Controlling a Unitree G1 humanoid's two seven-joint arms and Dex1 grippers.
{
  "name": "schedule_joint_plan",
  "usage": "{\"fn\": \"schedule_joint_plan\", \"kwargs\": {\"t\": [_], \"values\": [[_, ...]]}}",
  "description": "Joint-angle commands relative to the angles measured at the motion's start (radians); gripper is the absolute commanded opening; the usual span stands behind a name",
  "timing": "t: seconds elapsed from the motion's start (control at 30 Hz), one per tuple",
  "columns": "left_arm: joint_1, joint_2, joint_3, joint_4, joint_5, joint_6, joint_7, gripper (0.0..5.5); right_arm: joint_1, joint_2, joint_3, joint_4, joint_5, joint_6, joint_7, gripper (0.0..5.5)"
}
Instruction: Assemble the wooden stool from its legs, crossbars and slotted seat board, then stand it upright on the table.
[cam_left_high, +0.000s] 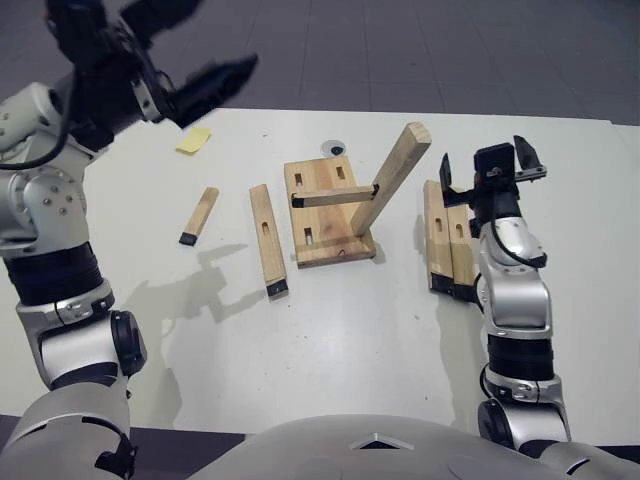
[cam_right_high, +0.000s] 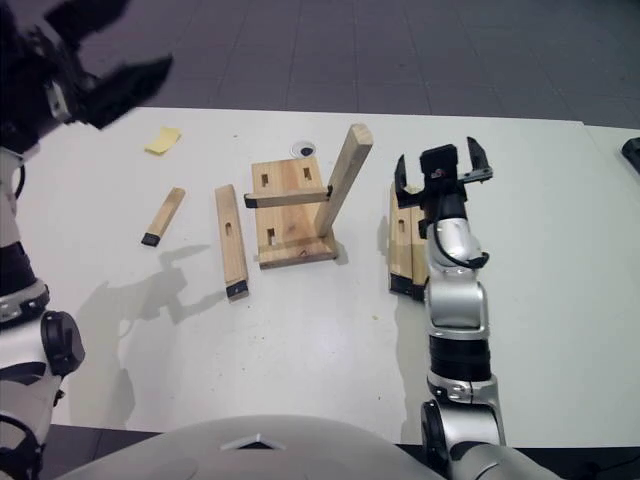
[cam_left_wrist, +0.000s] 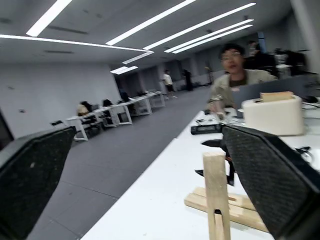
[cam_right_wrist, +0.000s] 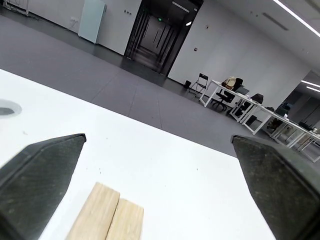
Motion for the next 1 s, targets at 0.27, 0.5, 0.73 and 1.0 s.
{"fn": "schedule_joint_plan", "kwargs": {"t": [0.27, 0.5, 0.73, 1.0], "values": [[0.149, -0.183, 0.050, -0.171, -0.036, 0.000, 0.404, 5.37, 0.191, -0.036, -0.041, -0.017, 0.034, 0.147, 0.051, 5.40], [0.156, -0.184, 0.027, -0.166, -0.037, -0.009, 0.430, 5.37, 0.198, -0.055, -0.055, -0.015, 0.067, 0.173, 0.073, 5.40], [0.190, -0.200, 0.008, -0.168, -0.025, -0.033, 0.452, 5.37, 0.202, -0.055, -0.051, -0.033, 0.115, 0.233, 0.110, 5.40], [0.218, -0.191, -0.017, -0.170, 0.006, -0.048, 0.480, 5.37, 0.210, -0.124, -0.018, -0.018, 0.100, 0.315, 0.125, 5.40]]}}
